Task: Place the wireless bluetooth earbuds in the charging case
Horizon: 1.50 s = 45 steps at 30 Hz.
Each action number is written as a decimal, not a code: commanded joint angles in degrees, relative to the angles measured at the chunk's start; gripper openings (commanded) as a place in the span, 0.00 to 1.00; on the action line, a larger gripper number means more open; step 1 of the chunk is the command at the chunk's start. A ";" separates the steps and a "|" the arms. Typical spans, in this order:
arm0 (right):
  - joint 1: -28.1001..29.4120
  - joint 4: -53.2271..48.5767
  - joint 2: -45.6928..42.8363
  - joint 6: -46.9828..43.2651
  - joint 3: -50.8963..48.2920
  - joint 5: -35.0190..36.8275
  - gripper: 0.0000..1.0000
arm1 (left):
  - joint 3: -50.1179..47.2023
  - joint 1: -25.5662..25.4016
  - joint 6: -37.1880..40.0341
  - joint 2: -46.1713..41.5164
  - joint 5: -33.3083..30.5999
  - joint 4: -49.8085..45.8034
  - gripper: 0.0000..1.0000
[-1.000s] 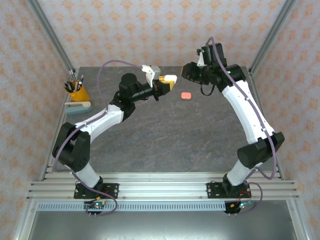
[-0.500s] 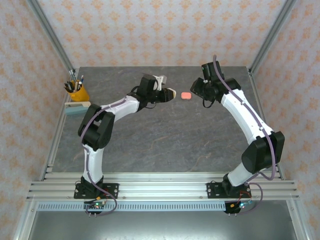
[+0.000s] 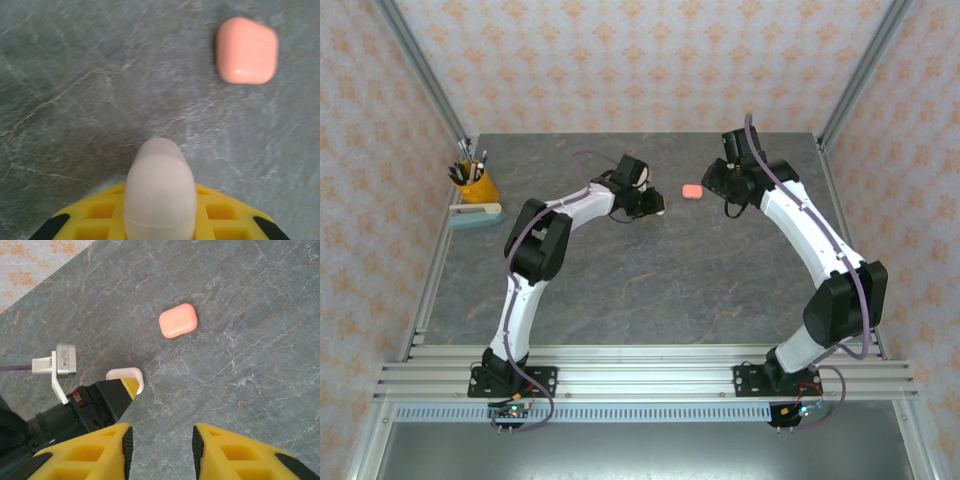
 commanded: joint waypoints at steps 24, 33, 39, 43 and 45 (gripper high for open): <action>-0.26 -5.09 -4.40 0.87 1.70 10.96 1.00 | -4.67 8.89 5.77 -16.52 -15.67 -19.94 1.00; -0.25 0.15 -5.16 -2.96 -5.87 32.43 1.00 | -20.45 11.70 20.81 -38.71 -30.93 -9.73 1.00; -0.78 14.07 -4.92 -10.45 -19.53 47.61 1.00 | -44.14 12.40 32.38 -52.88 -41.48 14.56 1.00; -3.28 20.53 -3.96 -12.25 -26.82 51.00 1.00 | -55.72 14.24 33.32 -54.49 -43.69 27.75 1.00; -4.46 24.38 -3.68 -13.32 -30.41 51.94 1.00 | -59.18 14.36 33.83 -53.32 -45.69 31.67 1.00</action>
